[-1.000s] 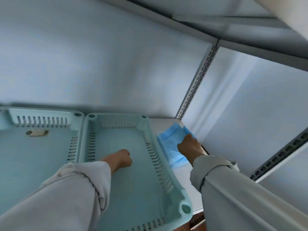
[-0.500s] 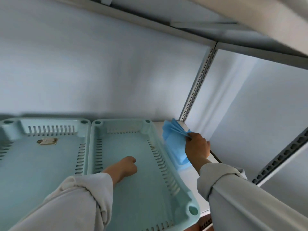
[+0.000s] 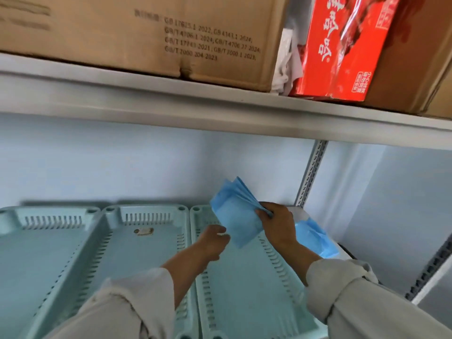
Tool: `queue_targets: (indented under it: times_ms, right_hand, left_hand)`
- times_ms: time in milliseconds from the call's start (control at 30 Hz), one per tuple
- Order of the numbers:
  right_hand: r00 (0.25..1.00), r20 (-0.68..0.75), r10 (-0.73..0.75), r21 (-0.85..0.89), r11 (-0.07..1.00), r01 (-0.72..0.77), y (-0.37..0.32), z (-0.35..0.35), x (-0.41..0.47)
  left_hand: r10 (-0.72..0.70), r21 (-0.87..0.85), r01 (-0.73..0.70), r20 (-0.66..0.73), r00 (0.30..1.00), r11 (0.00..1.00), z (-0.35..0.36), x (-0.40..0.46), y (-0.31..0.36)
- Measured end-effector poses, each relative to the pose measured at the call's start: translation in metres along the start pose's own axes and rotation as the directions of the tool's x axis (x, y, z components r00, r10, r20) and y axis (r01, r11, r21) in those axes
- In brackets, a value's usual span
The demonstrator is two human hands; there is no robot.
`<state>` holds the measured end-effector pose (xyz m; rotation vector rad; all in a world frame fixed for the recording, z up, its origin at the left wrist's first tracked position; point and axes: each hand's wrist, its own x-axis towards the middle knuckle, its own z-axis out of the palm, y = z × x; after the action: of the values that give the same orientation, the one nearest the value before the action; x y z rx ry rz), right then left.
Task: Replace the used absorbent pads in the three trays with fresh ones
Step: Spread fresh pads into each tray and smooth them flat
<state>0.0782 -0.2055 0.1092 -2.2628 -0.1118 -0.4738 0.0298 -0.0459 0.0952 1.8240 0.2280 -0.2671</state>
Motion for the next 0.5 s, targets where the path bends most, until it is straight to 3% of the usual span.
queue_targets:
  times_ms: [200,367,500]
  right_hand:
    - [0.994,0.077,-0.073,-0.008,0.997,0.074,-0.050,0.005,-0.036]
    - [0.987,0.101,-0.122,0.048,0.992,0.118,-0.068,0.011,-0.077]
    - [0.988,0.129,-0.083,0.156,0.986,0.063,-0.067,0.023,-0.103]
  left_hand:
    - [0.047,-0.299,-0.053,-0.027,0.999,0.953,-0.020,-0.047,0.016]
    - [0.042,-0.357,-0.051,-0.034,0.999,0.933,-0.031,-0.072,0.013]
    - [-0.002,-0.381,-0.019,-0.054,0.999,0.924,-0.028,-0.076,-0.002]
